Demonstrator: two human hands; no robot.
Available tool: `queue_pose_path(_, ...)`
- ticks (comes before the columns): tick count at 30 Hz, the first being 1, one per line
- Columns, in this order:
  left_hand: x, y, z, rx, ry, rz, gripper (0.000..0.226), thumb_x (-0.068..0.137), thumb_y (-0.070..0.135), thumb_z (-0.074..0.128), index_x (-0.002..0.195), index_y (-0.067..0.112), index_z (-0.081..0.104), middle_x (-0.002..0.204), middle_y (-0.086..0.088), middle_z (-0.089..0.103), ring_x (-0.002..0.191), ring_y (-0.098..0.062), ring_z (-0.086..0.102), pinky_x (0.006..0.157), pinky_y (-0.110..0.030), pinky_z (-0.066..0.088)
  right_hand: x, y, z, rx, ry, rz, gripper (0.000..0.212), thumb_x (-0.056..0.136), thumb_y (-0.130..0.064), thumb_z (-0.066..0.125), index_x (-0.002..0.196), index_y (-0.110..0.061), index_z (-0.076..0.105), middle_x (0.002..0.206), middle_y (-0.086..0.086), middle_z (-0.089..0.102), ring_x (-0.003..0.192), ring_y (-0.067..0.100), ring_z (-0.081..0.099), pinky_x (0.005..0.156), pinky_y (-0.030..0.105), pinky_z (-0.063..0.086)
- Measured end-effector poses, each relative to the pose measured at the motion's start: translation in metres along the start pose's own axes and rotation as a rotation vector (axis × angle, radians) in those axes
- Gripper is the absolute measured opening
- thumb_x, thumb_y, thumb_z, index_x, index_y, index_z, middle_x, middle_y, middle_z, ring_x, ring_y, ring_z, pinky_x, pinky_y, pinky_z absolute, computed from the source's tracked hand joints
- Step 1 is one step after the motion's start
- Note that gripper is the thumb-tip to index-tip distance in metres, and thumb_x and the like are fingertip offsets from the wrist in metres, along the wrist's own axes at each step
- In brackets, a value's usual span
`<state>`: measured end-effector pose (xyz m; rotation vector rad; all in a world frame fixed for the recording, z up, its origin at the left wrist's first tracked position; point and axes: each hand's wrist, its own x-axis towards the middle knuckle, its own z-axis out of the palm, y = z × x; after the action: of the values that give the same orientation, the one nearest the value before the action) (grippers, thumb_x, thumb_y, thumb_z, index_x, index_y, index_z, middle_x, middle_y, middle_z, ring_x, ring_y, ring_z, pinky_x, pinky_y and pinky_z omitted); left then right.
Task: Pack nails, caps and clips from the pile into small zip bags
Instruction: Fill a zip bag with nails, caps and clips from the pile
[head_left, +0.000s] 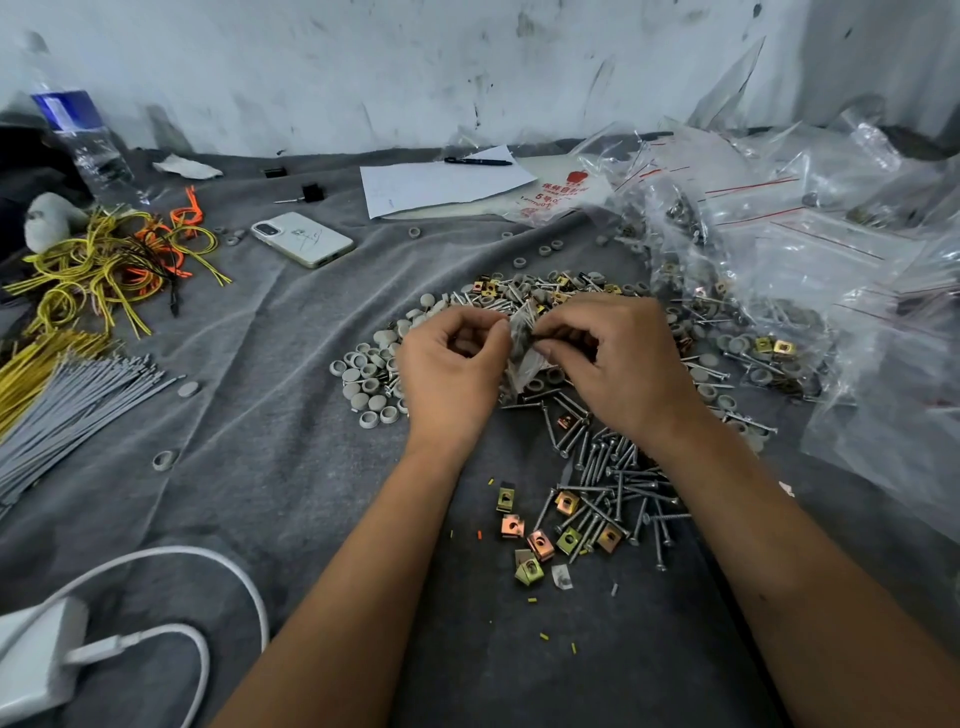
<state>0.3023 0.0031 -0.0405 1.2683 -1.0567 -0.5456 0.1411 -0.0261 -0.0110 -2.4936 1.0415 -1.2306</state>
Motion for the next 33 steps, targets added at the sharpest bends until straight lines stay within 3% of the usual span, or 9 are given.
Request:
queue_pose_path(3, 0.000, 0.000, 0.000, 0.006, 0.002, 0.008, 0.012, 0.090, 0.007, 0.076, 0.084, 0.017, 0.077, 0.068, 0.003, 0.071, 0.058, -0.007, 0.060, 0.055, -0.023, 0.049, 0.000, 0.000, 0.002, -0.006, -0.006, 0.029, 0.021, 0.079, -0.006, 0.085, 0.099, -0.009, 0.079, 0.092, 0.001, 0.076, 0.080, 0.004, 0.065, 0.075, 0.003, 0.045)
queue_pose_path(9, 0.003, 0.001, -0.002, -0.080, 0.114, -0.023, 0.017, 0.089, 0.003, 0.074, 0.082, 0.018, 0.077, 0.067, 0.006, 0.071, 0.058, -0.004, 0.058, 0.056, -0.019, 0.048, -0.002, 0.008, 0.002, 0.006, 0.212, 0.156, 0.016, 0.089, -0.012, 0.078, 0.105, -0.011, 0.077, 0.096, -0.007, 0.073, 0.083, 0.004, 0.067, 0.077, 0.008, 0.052)
queue_pose_path(12, 0.006, 0.001, -0.004, -0.140, 0.236, -0.040, 0.019, 0.088, 0.003, 0.073, 0.080, 0.020, 0.076, 0.073, -0.003, 0.073, 0.065, -0.014, 0.060, 0.060, -0.029, 0.051, -0.003, 0.021, 0.005, -0.133, 0.088, 0.223, 0.015, 0.091, -0.015, 0.076, 0.105, -0.013, 0.078, 0.101, 0.001, 0.076, 0.093, 0.015, 0.066, 0.087, 0.028, 0.054)
queue_pose_path(15, 0.007, 0.000, -0.004, -0.169, 0.288, -0.050, 0.021, 0.088, 0.003, 0.072, 0.078, 0.021, 0.076, 0.070, -0.001, 0.071, 0.063, -0.014, 0.058, 0.061, -0.028, 0.048, -0.001, 0.026, 0.016, -0.268, -0.051, 0.186, 0.017, 0.095, -0.019, 0.071, 0.111, -0.016, 0.078, 0.108, 0.002, 0.074, 0.107, 0.023, 0.057, 0.090, 0.030, 0.042)
queue_pose_path(19, 0.007, 0.000, -0.004, -0.176, 0.284, -0.056, 0.021, 0.088, 0.004, 0.073, 0.078, 0.022, 0.076, 0.071, 0.000, 0.071, 0.064, -0.014, 0.059, 0.061, -0.029, 0.048, 0.004, 0.026, 0.027, -0.354, -0.100, 0.204, 0.025, 0.097, -0.021, 0.067, 0.120, -0.016, 0.075, 0.108, 0.006, 0.065, 0.112, 0.026, 0.050, 0.093, 0.038, 0.047)
queue_pose_path(22, 0.007, -0.001, -0.005, -0.173, 0.277, -0.059, 0.020, 0.088, 0.004, 0.073, 0.078, 0.021, 0.076, 0.071, -0.001, 0.071, 0.064, -0.015, 0.059, 0.060, -0.030, 0.048, 0.005, 0.029, 0.031, -0.361, -0.064, 0.274, 0.032, 0.094, -0.020, 0.071, 0.126, -0.013, 0.070, 0.115, 0.009, 0.061, 0.118, 0.027, 0.050, 0.099, 0.040, 0.048)
queue_pose_path(26, 0.006, 0.001, -0.004, -0.171, 0.263, -0.073, 0.015, 0.089, 0.003, 0.073, 0.081, 0.015, 0.076, 0.074, -0.008, 0.071, 0.065, -0.020, 0.059, 0.063, -0.034, 0.049, 0.011, 0.032, 0.030, -0.362, -0.150, 0.357, 0.040, 0.094, -0.018, 0.072, 0.134, -0.015, 0.067, 0.123, 0.011, 0.058, 0.121, 0.031, 0.051, 0.102, 0.041, 0.047)
queue_pose_path(33, 0.005, 0.005, -0.005, -0.164, 0.263, -0.096, 0.013, 0.090, 0.002, 0.072, 0.084, 0.012, 0.076, 0.077, -0.012, 0.072, 0.067, -0.020, 0.059, 0.066, -0.035, 0.051, 0.010, 0.028, 0.021, -0.294, -0.162, 0.350, 0.021, 0.085, -0.023, 0.082, 0.105, -0.020, 0.079, 0.111, 0.007, 0.064, 0.104, 0.025, 0.061, 0.086, 0.032, 0.050)
